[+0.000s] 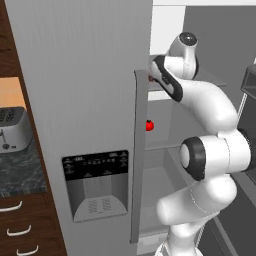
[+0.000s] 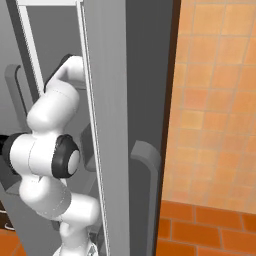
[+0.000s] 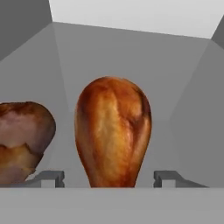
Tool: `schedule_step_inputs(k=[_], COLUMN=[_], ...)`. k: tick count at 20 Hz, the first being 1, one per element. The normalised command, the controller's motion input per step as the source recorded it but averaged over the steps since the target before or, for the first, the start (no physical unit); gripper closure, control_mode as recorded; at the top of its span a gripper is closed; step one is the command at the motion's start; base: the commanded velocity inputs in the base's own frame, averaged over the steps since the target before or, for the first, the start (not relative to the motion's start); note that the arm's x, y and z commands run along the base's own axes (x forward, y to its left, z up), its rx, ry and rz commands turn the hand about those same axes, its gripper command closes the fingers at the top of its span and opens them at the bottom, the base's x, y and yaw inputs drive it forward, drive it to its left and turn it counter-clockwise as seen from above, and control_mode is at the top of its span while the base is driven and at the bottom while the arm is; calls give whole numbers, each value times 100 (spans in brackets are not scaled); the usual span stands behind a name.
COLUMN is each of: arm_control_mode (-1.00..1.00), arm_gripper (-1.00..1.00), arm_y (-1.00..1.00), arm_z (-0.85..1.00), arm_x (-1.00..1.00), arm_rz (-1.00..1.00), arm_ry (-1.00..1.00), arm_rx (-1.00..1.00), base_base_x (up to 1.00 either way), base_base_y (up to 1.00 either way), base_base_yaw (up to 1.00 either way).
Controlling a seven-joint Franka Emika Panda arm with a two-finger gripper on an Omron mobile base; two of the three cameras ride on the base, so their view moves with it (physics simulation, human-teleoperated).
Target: Place one tomato and one chicken drumstick in each tupperware on the nearby counter, to pack two identical lunches.
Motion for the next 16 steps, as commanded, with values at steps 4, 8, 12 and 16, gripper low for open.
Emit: schedule_step_inputs(k=[4,8,12,16], arm_control_mode=[-100,-100,-100,-100], arm_gripper=[100,100,100,100], arm_y=[-1,-33,-33,-3], arm_z=[-69,-35,-4,0], arm_x=[-29,-77,-100,-100], arm_rz=[0,0,0,0], arm_ry=[-1,0,-3,-8], arm_rx=[-5,0,1,0], base_base_x=[0,0,0,0], base_base_y=[0,0,0,0], base_base_yaw=[0,0,0,0])
